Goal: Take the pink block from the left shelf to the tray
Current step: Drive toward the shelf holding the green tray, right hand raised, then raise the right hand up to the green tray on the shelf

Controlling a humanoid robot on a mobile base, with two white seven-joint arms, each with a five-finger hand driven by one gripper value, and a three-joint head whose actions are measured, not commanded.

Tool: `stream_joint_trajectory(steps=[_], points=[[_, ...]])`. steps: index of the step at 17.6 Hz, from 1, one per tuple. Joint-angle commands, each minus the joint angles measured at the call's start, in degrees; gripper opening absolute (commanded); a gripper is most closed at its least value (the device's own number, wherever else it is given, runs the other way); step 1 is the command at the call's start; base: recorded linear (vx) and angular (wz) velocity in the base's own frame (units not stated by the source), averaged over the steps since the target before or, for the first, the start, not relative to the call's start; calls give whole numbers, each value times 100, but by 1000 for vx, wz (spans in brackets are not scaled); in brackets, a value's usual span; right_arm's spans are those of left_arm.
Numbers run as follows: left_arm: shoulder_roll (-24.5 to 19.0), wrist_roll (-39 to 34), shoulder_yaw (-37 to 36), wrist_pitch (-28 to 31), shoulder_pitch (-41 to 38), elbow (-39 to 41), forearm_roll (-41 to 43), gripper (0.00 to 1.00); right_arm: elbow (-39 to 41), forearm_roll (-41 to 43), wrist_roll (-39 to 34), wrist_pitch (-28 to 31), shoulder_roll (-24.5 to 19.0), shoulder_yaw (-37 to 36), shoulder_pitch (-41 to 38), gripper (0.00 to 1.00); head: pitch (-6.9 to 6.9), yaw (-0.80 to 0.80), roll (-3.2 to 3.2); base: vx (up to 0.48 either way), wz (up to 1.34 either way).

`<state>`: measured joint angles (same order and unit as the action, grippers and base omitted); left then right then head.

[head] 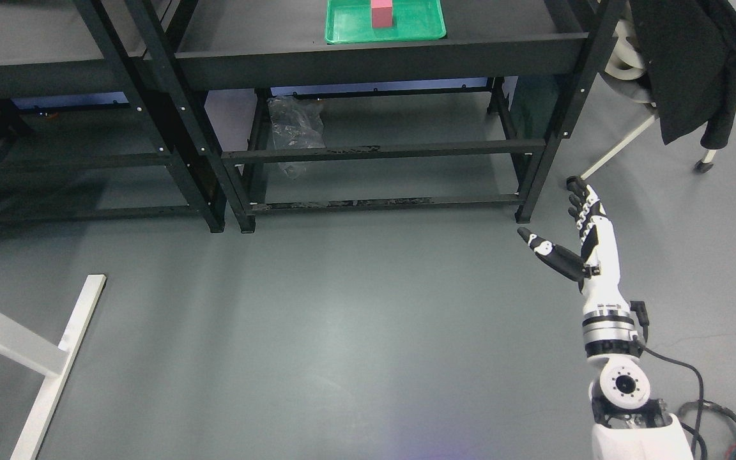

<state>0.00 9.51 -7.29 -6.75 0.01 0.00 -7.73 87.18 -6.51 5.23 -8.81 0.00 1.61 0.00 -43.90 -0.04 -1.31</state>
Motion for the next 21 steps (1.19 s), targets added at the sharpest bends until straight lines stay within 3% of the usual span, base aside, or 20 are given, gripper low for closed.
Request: stream_joint_trajectory(steps=[1, 8, 15, 19, 21], points=[[-100, -2, 0, -2, -115, 100, 0, 100, 19, -1093, 92, -60, 100, 129, -26, 99, 0, 0, 0, 115, -24], [-100, -2, 0, -2, -115, 100, 0, 100, 36, -4784, 400, -60, 100, 304, 140, 99, 0, 0, 0, 92, 160], [-100, -2, 0, -2, -115, 100, 0, 100, 318, -5184, 760, -253, 100, 331, 87, 100, 0, 0, 0, 180, 136], [-100, -2, 0, -2, -115, 100, 0, 100, 309, -7316, 769, 299, 122, 479, 149, 100, 0, 0, 0, 220, -6], [-100, -2, 0, -2, -115, 100, 0, 100, 309, -7514, 778, 563, 184, 673, 141, 100, 0, 0, 0, 224, 0]])
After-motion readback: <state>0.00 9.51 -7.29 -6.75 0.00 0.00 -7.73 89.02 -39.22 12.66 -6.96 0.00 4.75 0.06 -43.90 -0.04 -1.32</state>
